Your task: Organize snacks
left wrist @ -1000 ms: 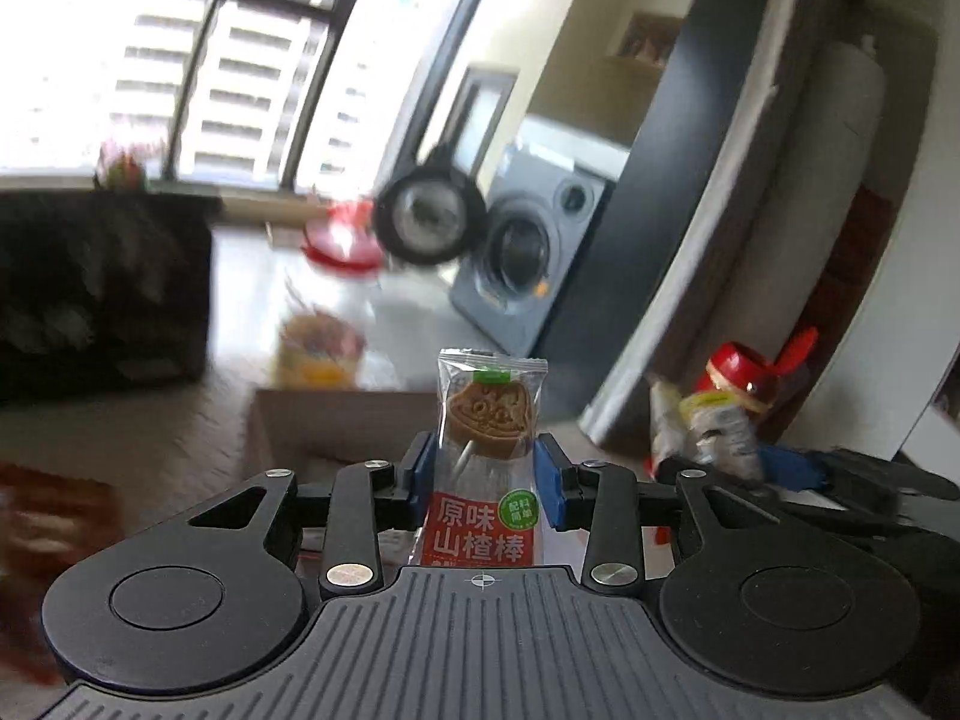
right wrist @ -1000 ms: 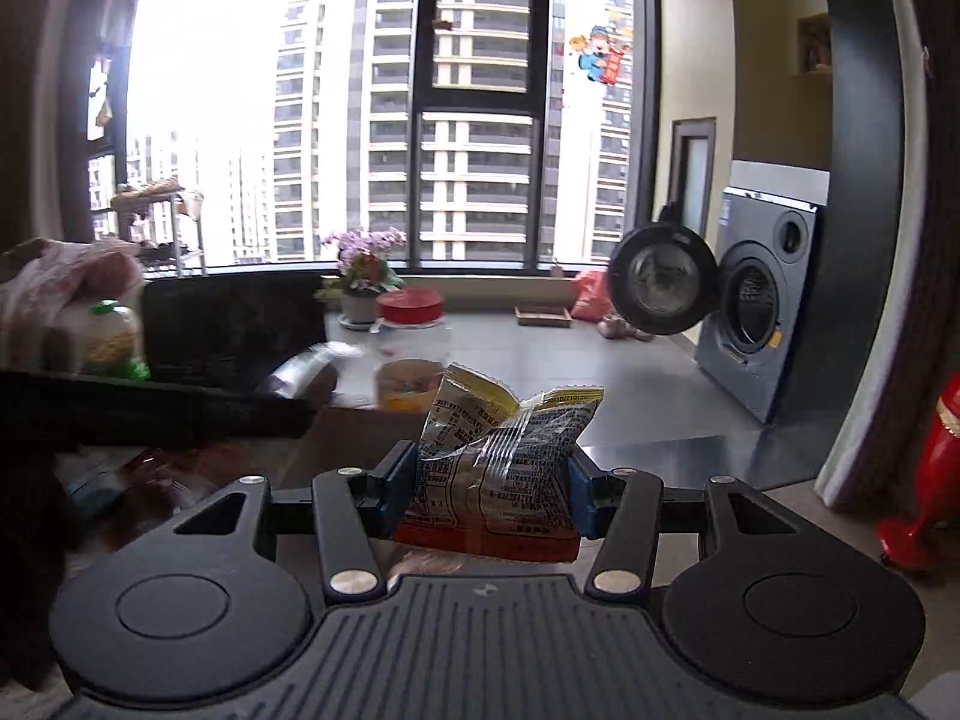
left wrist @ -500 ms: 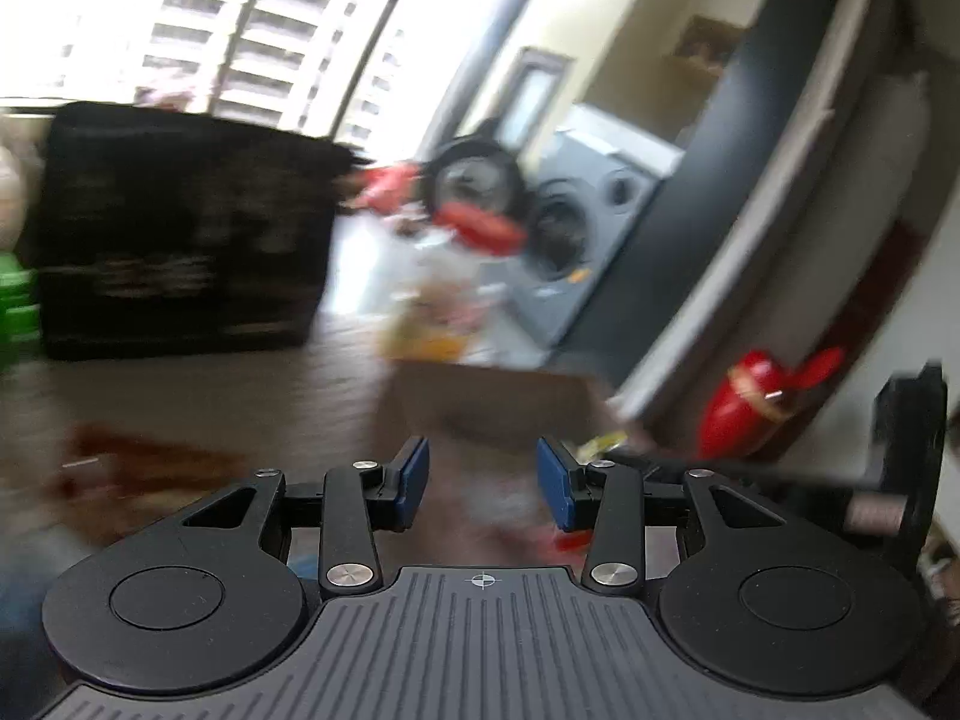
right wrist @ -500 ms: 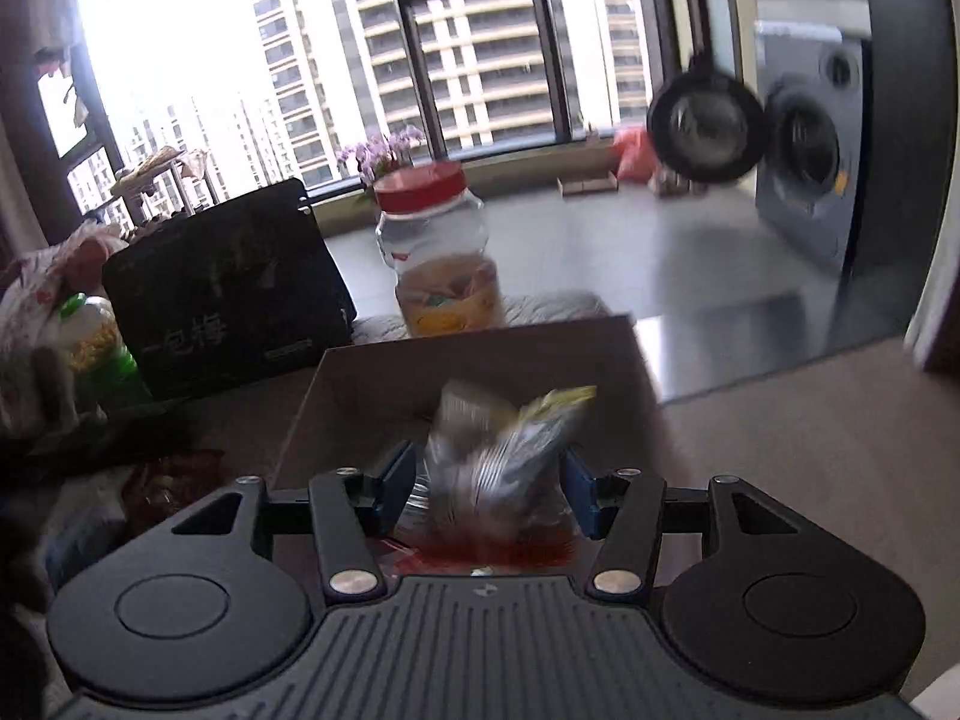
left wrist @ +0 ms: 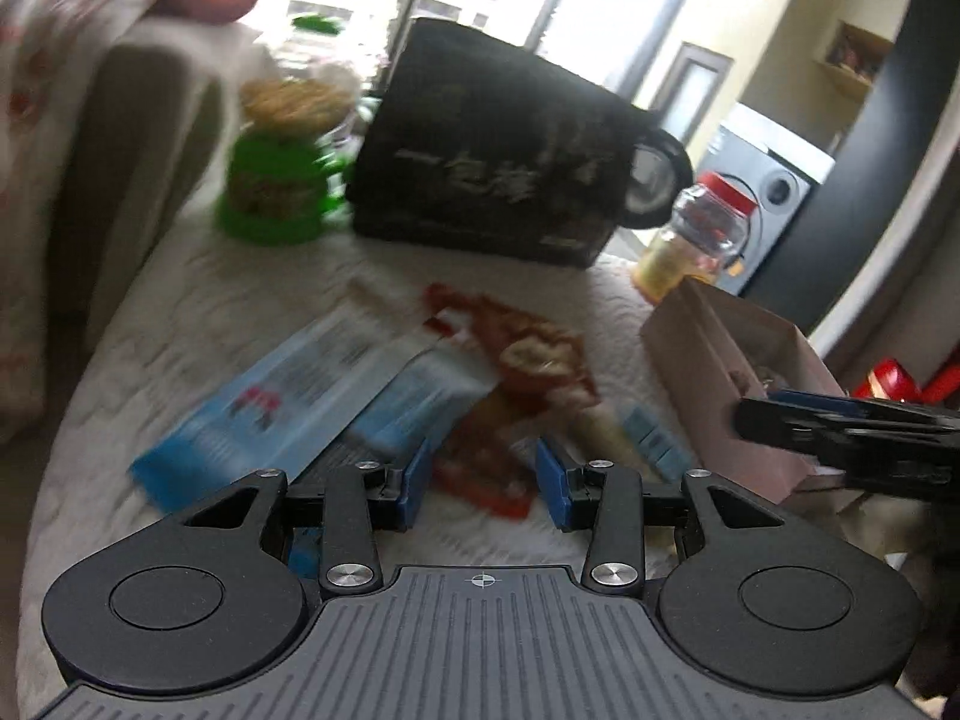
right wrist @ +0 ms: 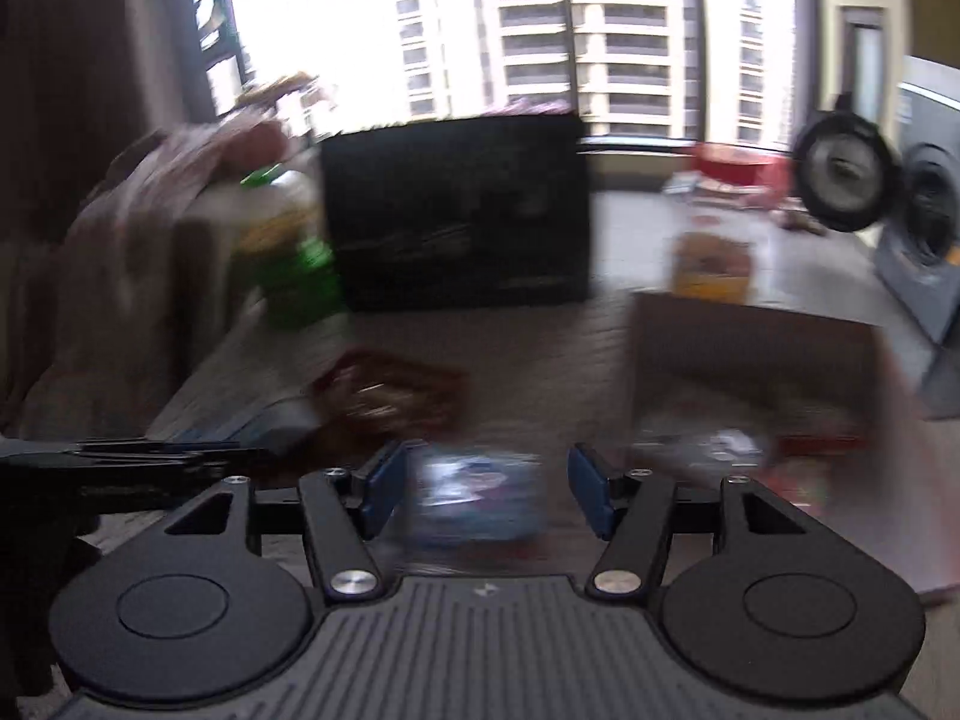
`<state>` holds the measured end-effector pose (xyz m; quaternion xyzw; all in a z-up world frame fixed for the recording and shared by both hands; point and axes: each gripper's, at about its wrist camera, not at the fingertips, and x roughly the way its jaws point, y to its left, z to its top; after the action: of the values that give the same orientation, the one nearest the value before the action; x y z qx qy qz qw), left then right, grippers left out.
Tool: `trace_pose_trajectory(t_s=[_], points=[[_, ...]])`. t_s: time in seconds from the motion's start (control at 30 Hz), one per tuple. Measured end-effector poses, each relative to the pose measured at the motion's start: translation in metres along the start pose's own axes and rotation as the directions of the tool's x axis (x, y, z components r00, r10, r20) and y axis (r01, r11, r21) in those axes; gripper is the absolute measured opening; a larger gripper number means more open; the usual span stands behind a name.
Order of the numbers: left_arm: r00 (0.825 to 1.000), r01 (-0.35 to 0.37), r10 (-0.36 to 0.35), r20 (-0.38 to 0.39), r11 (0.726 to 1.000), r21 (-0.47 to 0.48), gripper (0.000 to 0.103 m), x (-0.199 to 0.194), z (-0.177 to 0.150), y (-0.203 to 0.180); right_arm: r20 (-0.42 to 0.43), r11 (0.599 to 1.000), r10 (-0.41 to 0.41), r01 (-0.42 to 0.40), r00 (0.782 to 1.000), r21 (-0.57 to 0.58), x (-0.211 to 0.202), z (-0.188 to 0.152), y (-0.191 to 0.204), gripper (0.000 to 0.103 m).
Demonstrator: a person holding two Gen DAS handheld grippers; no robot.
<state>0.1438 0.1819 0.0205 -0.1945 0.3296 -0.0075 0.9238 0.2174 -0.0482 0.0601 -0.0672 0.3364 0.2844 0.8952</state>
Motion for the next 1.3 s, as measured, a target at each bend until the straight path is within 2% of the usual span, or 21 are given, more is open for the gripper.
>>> trace_pose_trajectory(t_s=[0.1, 0.27, 0.43, 0.57, 0.67, 0.77, 0.9, 1.0, 1.07, 1.17, 1.3], points=[[1.0, 0.021, -0.021, -0.012, 1.0, -0.016, 0.044, -0.009, -0.009, 0.01, -0.053, 0.999, -0.041, 0.04, 0.998, -0.027, 0.033, 0.01, 0.018, 0.06], [0.997, 0.067, -0.068, -0.023, 0.997, -0.032, 0.043, -0.023, -0.024, 0.023, -0.132, 0.995, -0.095, 0.091, 0.987, -0.036, 0.081, 0.017, 0.014, 0.059], [0.994, 0.105, -0.106, -0.006, 0.991, -0.089, 0.043, -0.03, -0.032, 0.039, -0.18, 0.997, -0.073, 0.072, 0.981, -0.015, 0.084, 0.013, 0.011, 0.059], [0.991, 0.134, -0.134, 0.006, 0.984, -0.113, 0.043, -0.032, -0.034, 0.043, -0.224, 0.996, 0.056, -0.037, 0.973, 0.086, 0.063, 0.001, 0.012, 0.058], [0.989, 0.146, -0.146, 0.01, 0.982, -0.119, 0.043, -0.034, -0.035, 0.043, -0.234, 0.978, 0.171, -0.135, 0.957, 0.161, 0.041, -0.015, 0.018, 0.055], [0.988, 0.153, -0.154, -0.001, 0.981, -0.118, 0.043, -0.036, -0.038, 0.037, -0.196, 0.976, 0.185, -0.157, 0.963, 0.149, 0.021, -0.03, 0.025, 0.052], [0.98, 0.188, -0.192, -0.048, 0.979, -0.079, 0.043, -0.037, -0.044, 0.018, -0.108, 0.996, 0.063, -0.056, 0.992, 0.068, -0.006, -0.05, 0.023, 0.051], [0.973, 0.213, -0.214, -0.082, 0.977, -0.024, 0.043, -0.035, -0.048, -0.006, -0.075, 0.997, -0.001, 0.007, 0.997, 0.078, -0.024, -0.07, 0.007, 0.051], [0.972, 0.216, -0.214, -0.094, 0.976, 0.014, 0.043, -0.031, -0.049, -0.025, -0.062, 0.995, -0.002, 0.008, 0.998, 0.095, -0.033, -0.085, -0.003, 0.051], [0.983, 0.162, -0.154, -0.098, 0.984, 0.078, 0.044, -0.018, -0.051, -0.053, -0.037, 0.993, -0.053, 0.057, 0.998, 0.104, -0.044, -0.109, -0.011, 0.051], [0.995, 0.061, -0.045, -0.088, 0.981, 0.183, 0.044, 0.004, -0.056, -0.083, 0.022, 0.992, -0.038, 0.035, 0.999, 0.123, -0.063, -0.127, -0.013, 0.052]])
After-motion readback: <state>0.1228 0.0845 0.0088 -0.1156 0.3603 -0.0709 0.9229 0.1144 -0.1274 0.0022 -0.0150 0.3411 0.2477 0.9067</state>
